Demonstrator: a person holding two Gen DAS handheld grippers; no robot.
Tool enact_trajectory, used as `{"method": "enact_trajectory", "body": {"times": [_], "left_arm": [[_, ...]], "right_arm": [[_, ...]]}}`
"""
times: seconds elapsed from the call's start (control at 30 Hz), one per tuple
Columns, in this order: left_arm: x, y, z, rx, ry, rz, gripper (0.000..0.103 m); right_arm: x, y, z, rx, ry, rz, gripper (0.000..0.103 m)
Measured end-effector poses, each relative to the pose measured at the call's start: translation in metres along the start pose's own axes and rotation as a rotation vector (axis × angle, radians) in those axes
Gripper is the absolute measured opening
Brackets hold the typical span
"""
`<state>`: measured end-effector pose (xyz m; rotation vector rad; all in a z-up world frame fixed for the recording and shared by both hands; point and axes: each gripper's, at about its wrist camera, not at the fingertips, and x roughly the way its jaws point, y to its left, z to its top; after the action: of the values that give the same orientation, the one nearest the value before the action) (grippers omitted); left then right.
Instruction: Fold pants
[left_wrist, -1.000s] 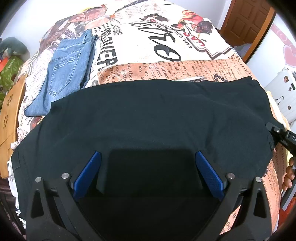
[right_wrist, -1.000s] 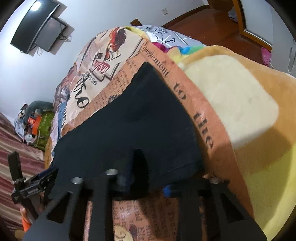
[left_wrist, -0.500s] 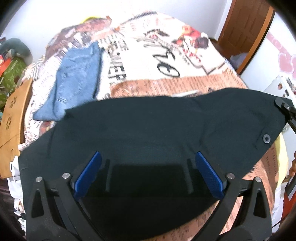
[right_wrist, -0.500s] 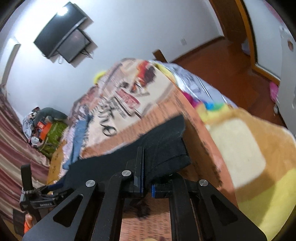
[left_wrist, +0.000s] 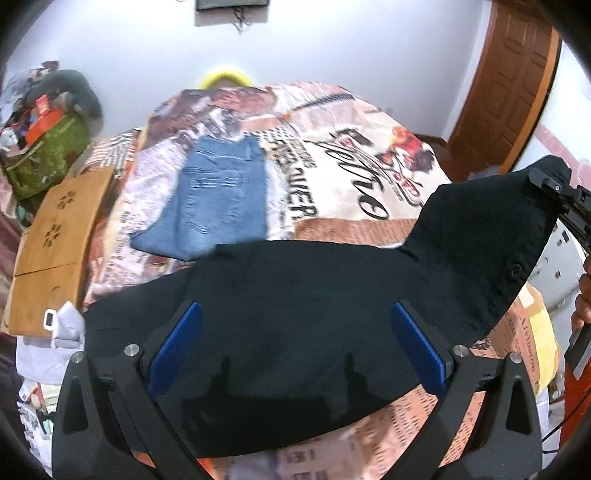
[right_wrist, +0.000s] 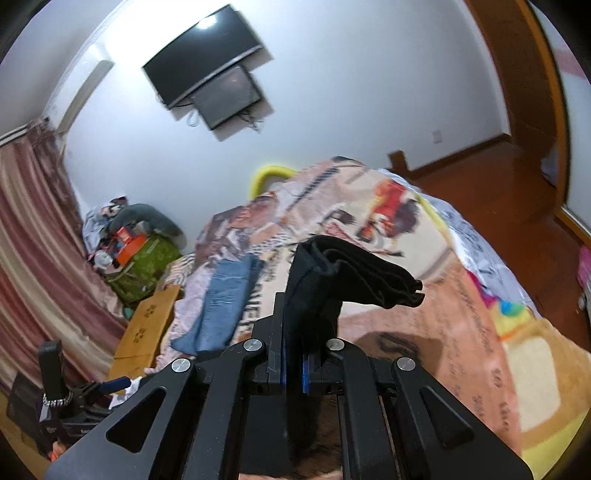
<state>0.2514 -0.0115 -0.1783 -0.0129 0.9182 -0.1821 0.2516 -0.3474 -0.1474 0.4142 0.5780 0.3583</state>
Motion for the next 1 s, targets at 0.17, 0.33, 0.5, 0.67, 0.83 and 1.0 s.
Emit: {"method": "enact_trajectory", "body": {"times": [0.17, 0.33, 0.5, 0.67, 0.83, 1.0], "left_arm": [[-0.012, 0.026, -0.008, -0.043, -0.029, 0.020, 0.102], [-0.016, 0.048, -0.017, -0.084, -0.033, 0.029, 0.102], [-0.020, 0.064, -0.027, -0.123, -0.034, 0.029, 0.102], [-0.021, 0.077, -0.035, -0.149, -0.025, 0.042, 0.102], [-0.021, 0.088, -0.042, -0.184, -0.012, 0.050, 0.102], [-0.020, 0.092, -0.042, -0.195, -0.006, 0.062, 0.102]], "right_arm": [[0.027, 0.035, 0.001, -0.060, 0.047, 0.064, 0.005], [0.063, 0.070, -0.017, -0.114, 0.156, 0.131, 0.005], [0.101, 0.104, -0.054, -0.199, 0.305, 0.171, 0.005], [0.134, 0.128, -0.100, -0.273, 0.472, 0.183, 0.005], [0.153, 0.137, -0.141, -0.334, 0.638, 0.153, 0.009], [0.148, 0.135, -0.148, -0.349, 0.708, 0.159, 0.018]]}}
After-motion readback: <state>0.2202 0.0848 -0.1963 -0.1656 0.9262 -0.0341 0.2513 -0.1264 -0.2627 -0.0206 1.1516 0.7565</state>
